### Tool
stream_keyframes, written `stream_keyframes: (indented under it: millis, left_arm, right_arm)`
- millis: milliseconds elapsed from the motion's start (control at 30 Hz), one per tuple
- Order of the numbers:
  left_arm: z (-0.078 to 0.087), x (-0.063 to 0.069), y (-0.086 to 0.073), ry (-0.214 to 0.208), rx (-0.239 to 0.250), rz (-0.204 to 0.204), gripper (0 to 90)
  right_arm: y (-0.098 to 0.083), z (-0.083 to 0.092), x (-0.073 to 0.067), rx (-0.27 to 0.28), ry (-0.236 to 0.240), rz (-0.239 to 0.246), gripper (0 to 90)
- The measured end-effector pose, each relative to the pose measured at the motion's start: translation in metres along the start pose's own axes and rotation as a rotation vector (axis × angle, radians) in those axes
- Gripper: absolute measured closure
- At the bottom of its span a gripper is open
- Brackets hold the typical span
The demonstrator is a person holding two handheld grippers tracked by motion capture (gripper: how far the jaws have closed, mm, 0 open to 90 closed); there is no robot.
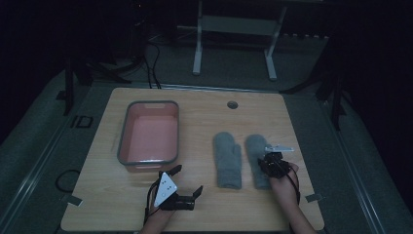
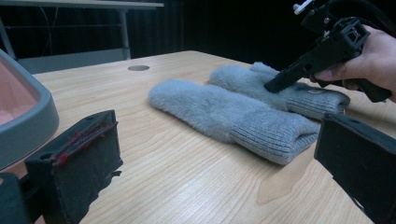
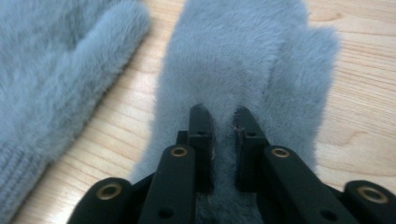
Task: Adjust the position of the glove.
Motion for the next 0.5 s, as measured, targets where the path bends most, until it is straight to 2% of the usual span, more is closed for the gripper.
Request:
stream_keyframes:
  millis: [67, 133, 267, 300, 333, 367, 400, 467, 500]
  left_arm:
    - [0.0, 0.0, 0.0, 0.0, 0.0, 0.002, 0.5]
    - [0.0, 0.0, 0.0, 0.0, 0.0, 0.006, 0.5]
    - [0.0, 0.0, 0.0, 0.001, 0.0, 0.001, 0.5]
    - [0.0, 0.0, 0.0, 0.0, 0.0, 0.001, 0.5]
    - [0.0, 0.0, 0.0, 0.0, 0.0, 0.002, 0.5]
    - [0.0, 0.0, 0.0, -0.001, 0.0, 0.004, 0.5]
    - [0.0, -0.001, 0.0, -0.001, 0.0, 0.007, 0.5]
    - [0.0, -0.001, 0.0, -0.002, 0.0, 0.008, 0.5]
    - [0.0, -0.001, 0.0, -0.002, 0.0, 0.007, 0.5]
  right_arm:
    - [0.004, 0.005, 0.001, 0.019, -0.001, -0.036, 82.0]
    - [0.013, 0.015, -0.002, 0.047, 0.021, -0.079, 82.2]
    - [0.026, 0.024, -0.009, 0.073, 0.028, -0.117, 82.2]
    - [0.035, 0.029, -0.015, 0.086, 0.041, -0.139, 82.2]
    - [0.035, 0.029, -0.015, 0.086, 0.041, -0.139, 82.2]
    - [0.043, 0.032, -0.024, 0.09, 0.072, -0.167, 82.2]
    - [0.043, 0.032, -0.024, 0.09, 0.072, -0.167, 82.2]
    - [0.053, 0.036, -0.04, 0.102, 0.096, -0.186, 82.2]
    - [0.053, 0.036, -0.04, 0.102, 0.096, -0.186, 82.2]
Point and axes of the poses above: each handheld gripper's, and its own axes: z roughly backward along the jaws, y roughly out of its top, x roughly to its right, the point moved 5 cm from there along -z, roughly forward along the jaws, and after that the axes turned 3 degrees about x, right-handed, at the moved point
